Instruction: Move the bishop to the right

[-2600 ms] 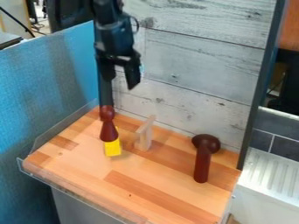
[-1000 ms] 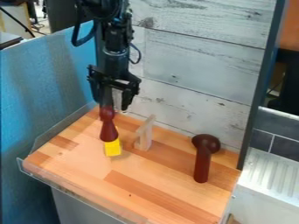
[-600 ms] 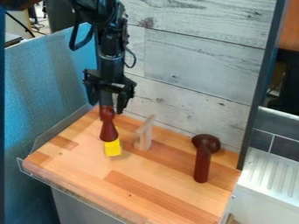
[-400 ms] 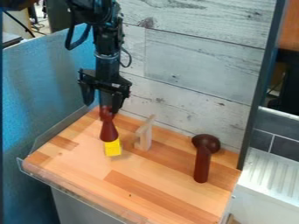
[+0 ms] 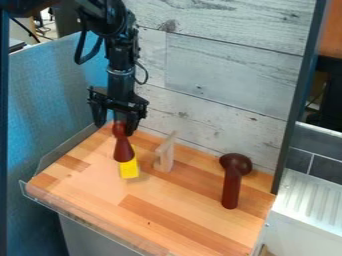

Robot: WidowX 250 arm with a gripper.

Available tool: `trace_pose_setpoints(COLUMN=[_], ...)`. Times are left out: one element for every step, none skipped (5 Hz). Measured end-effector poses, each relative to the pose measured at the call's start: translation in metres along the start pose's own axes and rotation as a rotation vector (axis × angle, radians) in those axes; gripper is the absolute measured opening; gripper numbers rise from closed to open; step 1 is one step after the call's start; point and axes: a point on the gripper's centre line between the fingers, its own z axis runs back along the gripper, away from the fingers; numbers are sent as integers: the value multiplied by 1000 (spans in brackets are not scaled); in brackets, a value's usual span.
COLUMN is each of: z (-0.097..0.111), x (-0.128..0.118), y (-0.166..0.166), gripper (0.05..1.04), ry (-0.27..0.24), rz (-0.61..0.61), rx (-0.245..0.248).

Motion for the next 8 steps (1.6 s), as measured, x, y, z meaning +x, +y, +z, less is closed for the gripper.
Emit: trace_pose_setpoints(z=[0, 0, 14, 63, 87, 91, 72, 46], x=[0, -1, 1, 0, -3, -7, -4, 0], y=[-5, -4, -13, -21, -43, -73, -101, -127], gripper=[613, 516, 516, 516, 516, 516, 516, 516], ry=[1, 0, -27, -122, -135, -102, -73, -41], rz=[1, 4, -24, -66, -143, -268, -349, -387], rx=[-29, -73, -139, -159, -130, -111, -103, -79])
